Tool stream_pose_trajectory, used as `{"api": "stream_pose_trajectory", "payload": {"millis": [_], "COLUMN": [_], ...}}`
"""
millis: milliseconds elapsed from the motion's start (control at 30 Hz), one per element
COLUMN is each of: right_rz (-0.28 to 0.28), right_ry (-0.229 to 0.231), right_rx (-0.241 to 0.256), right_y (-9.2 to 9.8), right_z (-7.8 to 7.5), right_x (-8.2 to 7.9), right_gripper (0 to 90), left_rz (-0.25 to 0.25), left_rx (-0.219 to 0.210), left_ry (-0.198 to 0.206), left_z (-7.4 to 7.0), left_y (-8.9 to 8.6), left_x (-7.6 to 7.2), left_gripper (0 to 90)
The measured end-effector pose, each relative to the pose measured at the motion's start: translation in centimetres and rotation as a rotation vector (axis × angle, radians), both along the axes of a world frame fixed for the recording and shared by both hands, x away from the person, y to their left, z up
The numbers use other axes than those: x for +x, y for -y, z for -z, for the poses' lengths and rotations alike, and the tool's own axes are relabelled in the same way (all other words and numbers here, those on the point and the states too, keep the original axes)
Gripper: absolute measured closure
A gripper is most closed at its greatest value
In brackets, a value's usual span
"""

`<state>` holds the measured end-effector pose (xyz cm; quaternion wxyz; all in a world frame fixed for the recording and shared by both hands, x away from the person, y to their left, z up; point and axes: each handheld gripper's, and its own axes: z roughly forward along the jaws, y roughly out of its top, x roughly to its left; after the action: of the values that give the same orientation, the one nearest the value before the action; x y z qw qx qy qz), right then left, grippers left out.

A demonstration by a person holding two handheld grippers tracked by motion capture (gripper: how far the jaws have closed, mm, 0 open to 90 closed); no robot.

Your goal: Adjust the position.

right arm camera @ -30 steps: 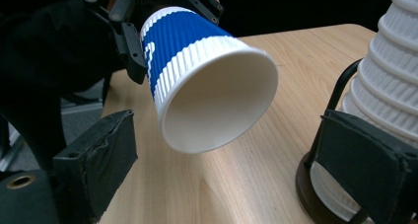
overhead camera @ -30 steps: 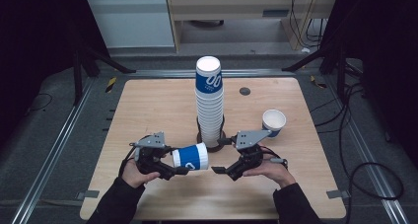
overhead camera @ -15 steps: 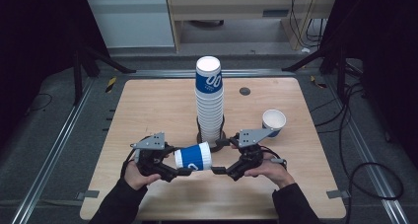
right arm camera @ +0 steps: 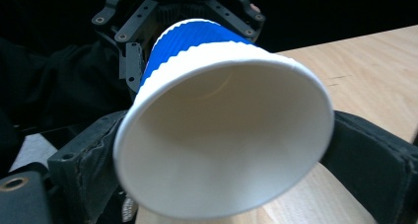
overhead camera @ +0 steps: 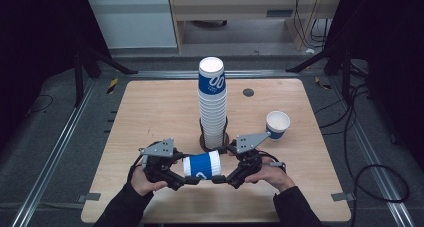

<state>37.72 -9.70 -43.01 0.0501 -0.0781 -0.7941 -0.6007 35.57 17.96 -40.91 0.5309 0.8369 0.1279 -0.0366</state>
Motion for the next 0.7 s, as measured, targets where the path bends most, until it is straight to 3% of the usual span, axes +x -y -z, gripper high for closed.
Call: {"api": "stream_pose_trajectory", "payload": {"millis": [233, 500, 700], "right_rz": [-0.032, -0.034, -0.01], "right_ry": [-0.02, -0.028, -0.006], "right_rx": [0.006, 0.019, -0.003], "right_y": [-0.28, -0.13, 0.6], "right_z": [0.32, 0.3, -0.32], "right_x": [-0.05, 0.02, 0.04], "right_gripper": [13.5, 15.5, 15.5], "left_rz": [0.01, -0.003, -0.019], "left_rx": [0.006, 0.007, 0.056], "left_ry": [-0.005, -0.01, -0.002], "left_z": [0.18, 0.09, -0.05], "left_y": [0.3, 0.16, -0.5], "left_x": [-0.07, 0.01, 0.35], "left_gripper": [25.4, 22.6, 16.5]}}
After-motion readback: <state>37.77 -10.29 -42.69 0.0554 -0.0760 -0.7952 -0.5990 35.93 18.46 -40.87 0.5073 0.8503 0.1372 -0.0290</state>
